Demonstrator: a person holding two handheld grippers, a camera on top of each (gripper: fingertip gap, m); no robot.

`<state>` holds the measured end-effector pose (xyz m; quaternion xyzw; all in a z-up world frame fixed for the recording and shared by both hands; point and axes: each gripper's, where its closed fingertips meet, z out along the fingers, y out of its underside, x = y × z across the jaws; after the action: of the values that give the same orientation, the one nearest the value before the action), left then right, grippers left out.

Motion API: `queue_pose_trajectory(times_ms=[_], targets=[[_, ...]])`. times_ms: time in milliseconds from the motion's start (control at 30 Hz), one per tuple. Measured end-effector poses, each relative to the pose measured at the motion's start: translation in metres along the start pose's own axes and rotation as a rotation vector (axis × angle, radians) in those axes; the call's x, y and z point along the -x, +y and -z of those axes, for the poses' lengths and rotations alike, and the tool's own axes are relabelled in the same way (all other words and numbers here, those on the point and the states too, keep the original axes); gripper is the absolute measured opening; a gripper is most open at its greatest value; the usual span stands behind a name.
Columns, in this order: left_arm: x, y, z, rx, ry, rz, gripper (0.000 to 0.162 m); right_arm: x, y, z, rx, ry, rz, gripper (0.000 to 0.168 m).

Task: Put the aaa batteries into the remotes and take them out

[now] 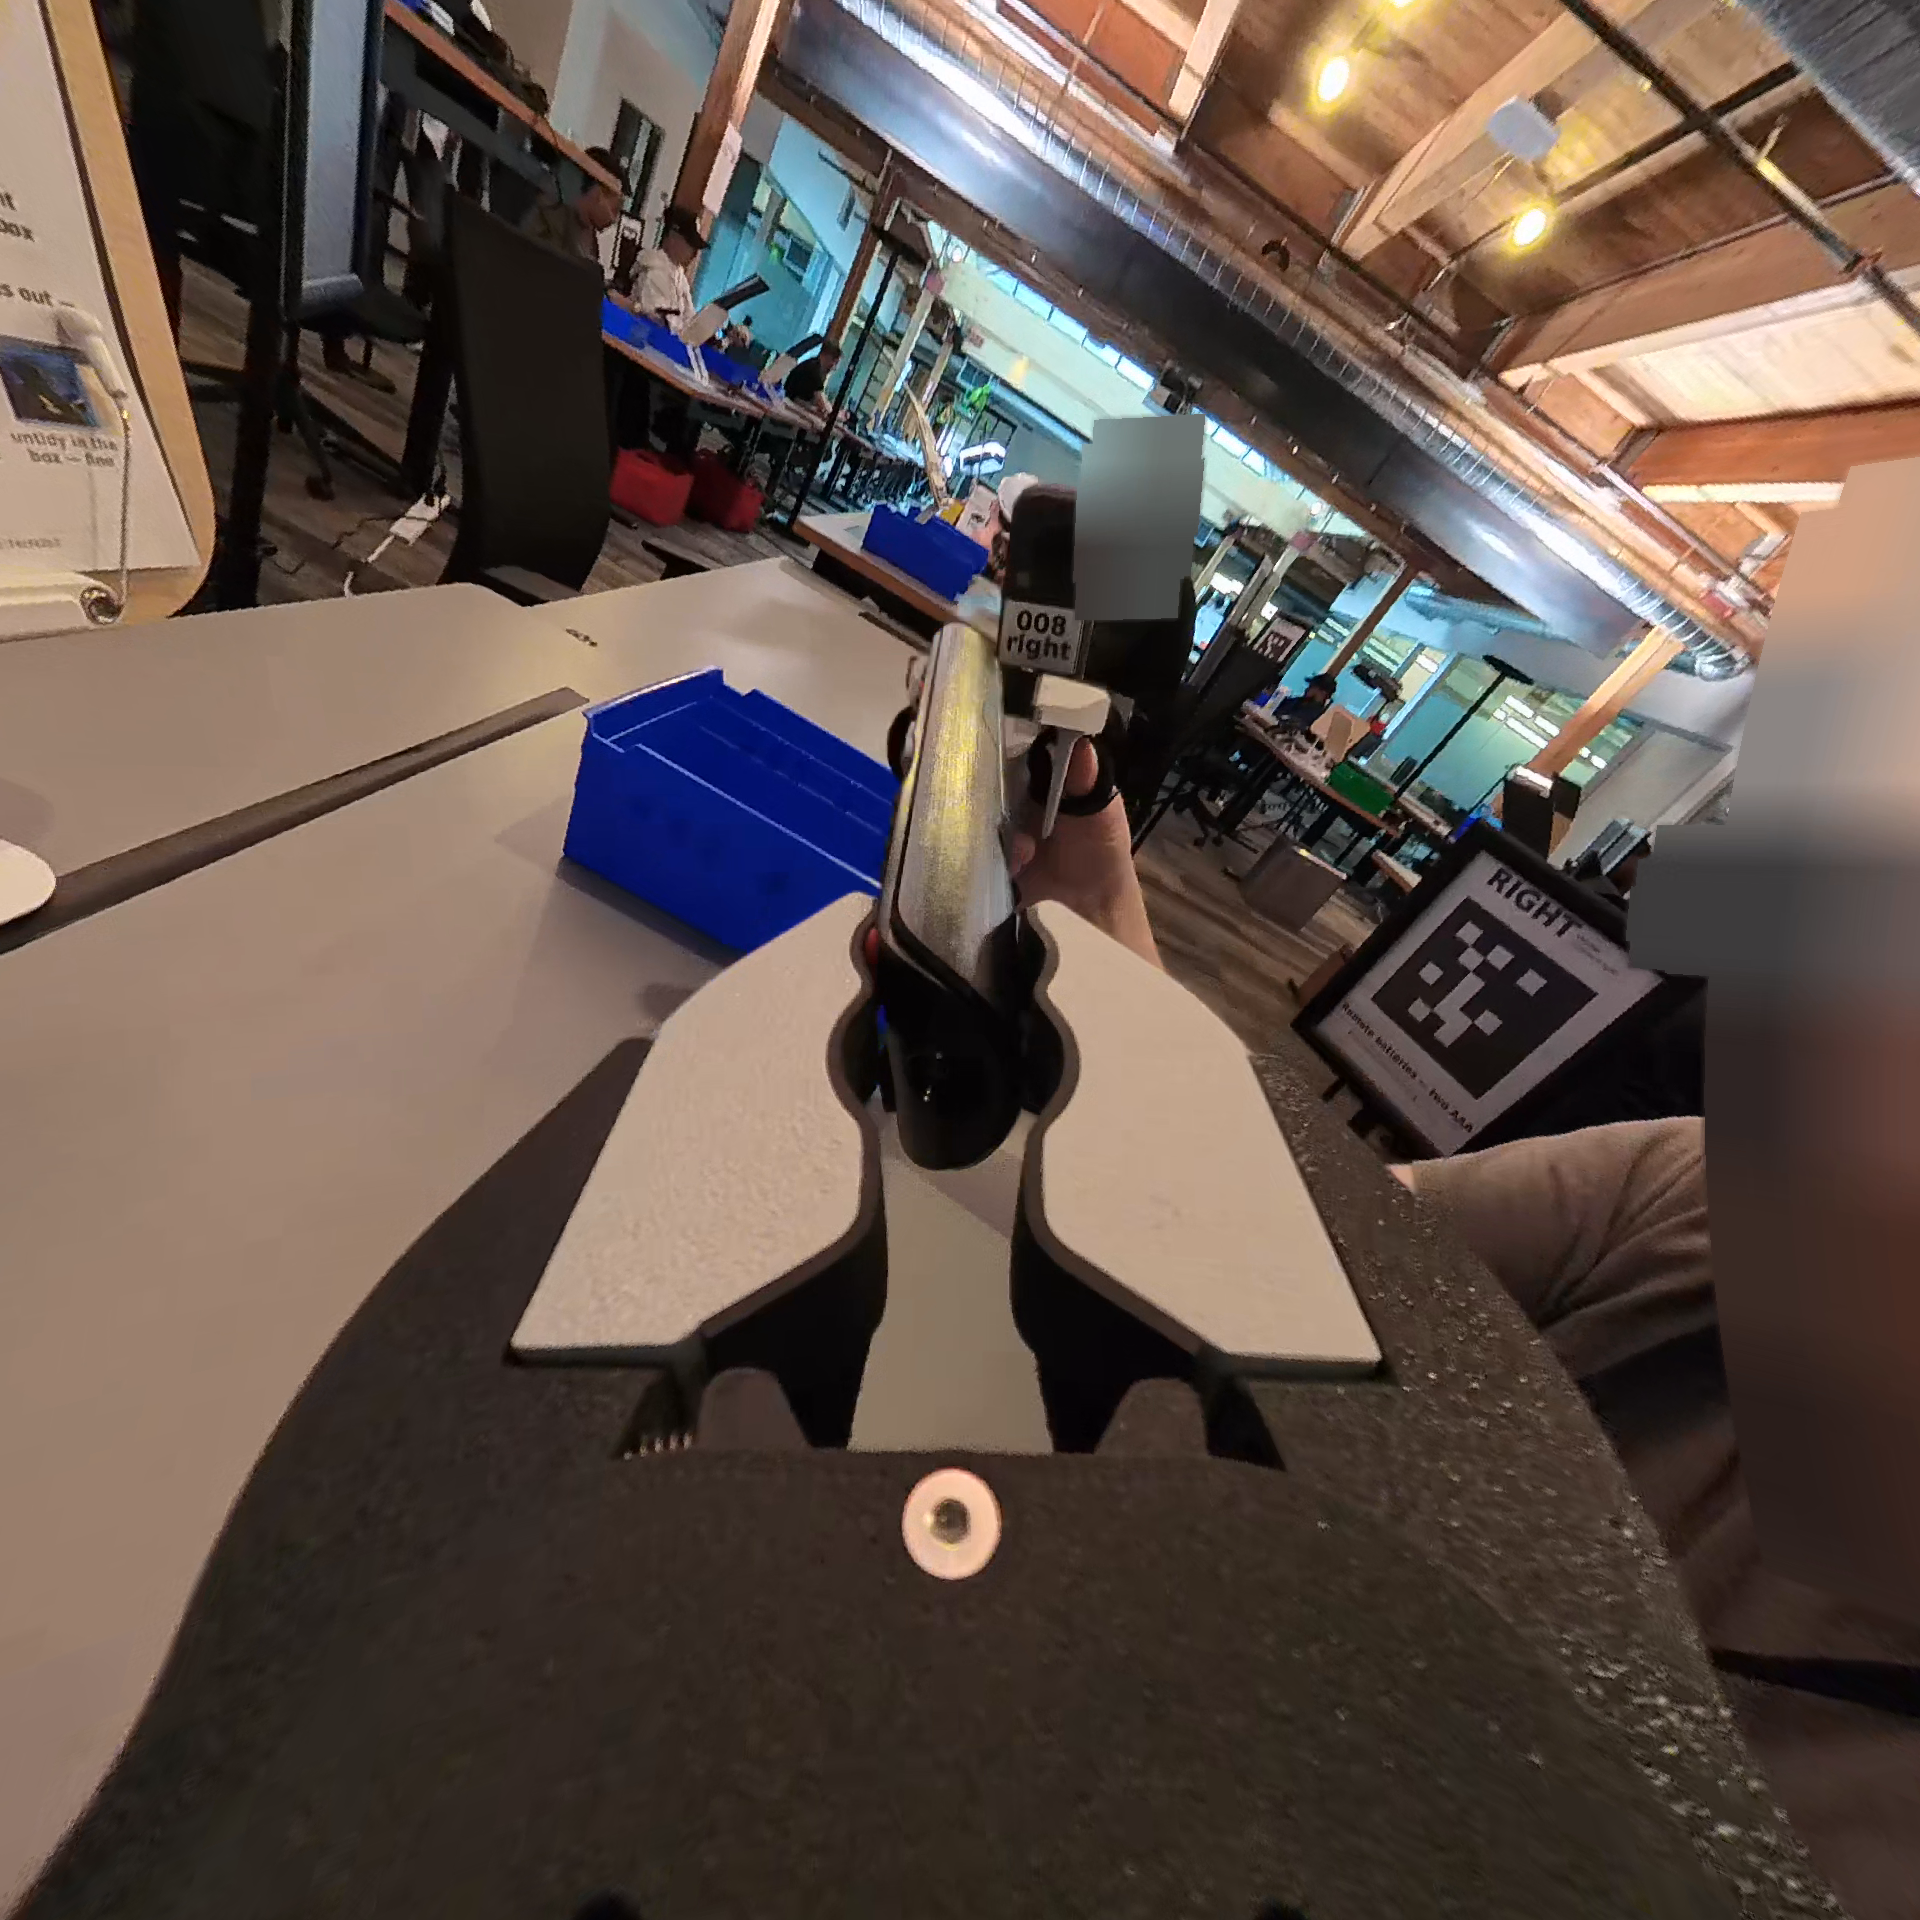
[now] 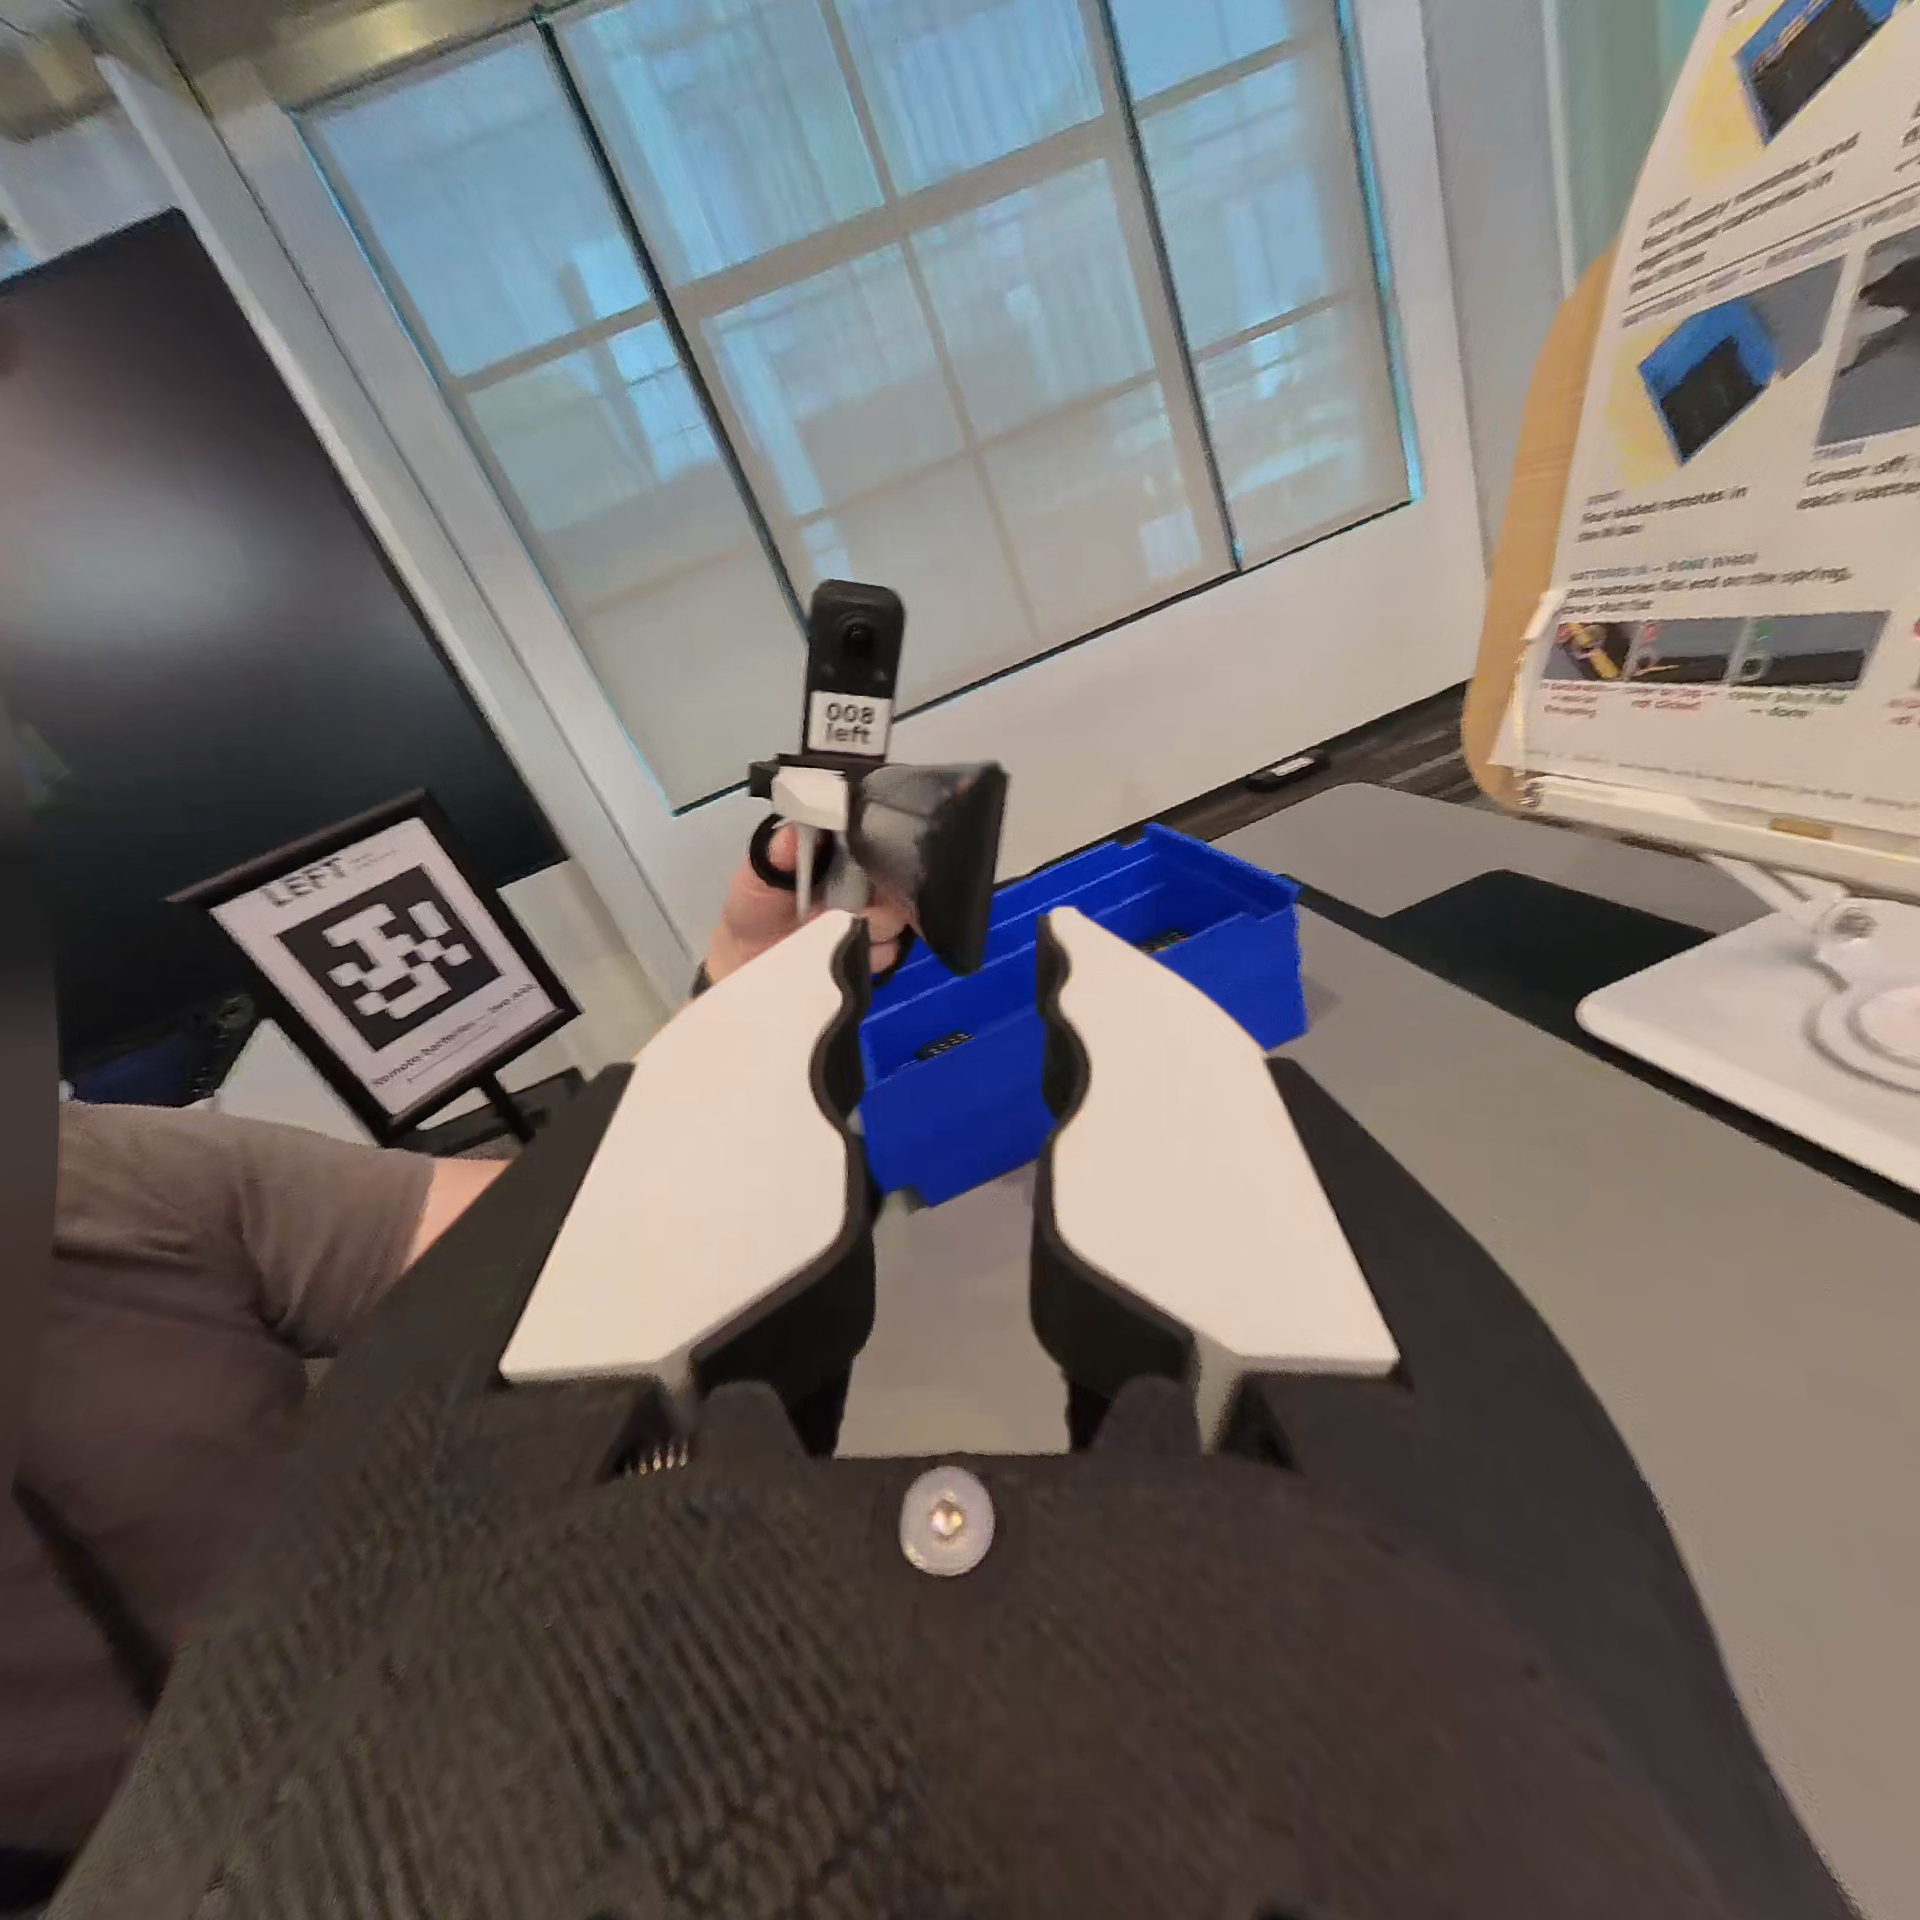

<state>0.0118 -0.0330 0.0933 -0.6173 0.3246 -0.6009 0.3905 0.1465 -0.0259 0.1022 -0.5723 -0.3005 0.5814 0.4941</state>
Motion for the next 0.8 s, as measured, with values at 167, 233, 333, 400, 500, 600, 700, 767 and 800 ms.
queue_pose_trajectory(times_ms=[167,233,333,400,500,600,700,767,800], targets=[[-0.002,0.005,-0.002,0.036,0.016,0.002,0.023,0.000,0.011,-0.006,0.069,-0.004,0.010,0.026],[-0.002,0.009,-0.003,0.058,0.013,-0.005,0.023,0.004,0.013,-0.007,0.078,-0.037,0.001,0.018],[-0.002,0.011,-0.003,0.068,0.019,-0.001,0.023,0.006,0.014,-0.006,0.084,-0.059,-0.011,0.015],[-0.002,0.012,-0.004,0.078,0.018,-0.004,0.023,0.006,0.017,-0.005,0.098,-0.065,-0.021,0.015],[0.000,0.013,-0.004,0.084,0.014,-0.004,0.023,0.004,0.020,-0.004,0.116,-0.056,-0.021,0.014],[0.005,0.014,-0.002,0.088,-0.015,-0.007,0.023,0.004,0.020,0.000,0.118,-0.065,-0.032,0.004],[0.004,0.014,-0.002,0.087,0.007,0.007,0.023,0.008,0.015,0.001,0.082,-0.104,-0.056,0.003],[0.005,0.016,-0.004,0.097,0.000,0.003,0.023,0.005,0.020,-0.001,0.103,-0.100,-0.069,0.003],[0.006,0.016,-0.003,0.097,-0.004,0.003,0.023,0.005,0.021,-0.001,0.108,-0.100,-0.073,0.003]])
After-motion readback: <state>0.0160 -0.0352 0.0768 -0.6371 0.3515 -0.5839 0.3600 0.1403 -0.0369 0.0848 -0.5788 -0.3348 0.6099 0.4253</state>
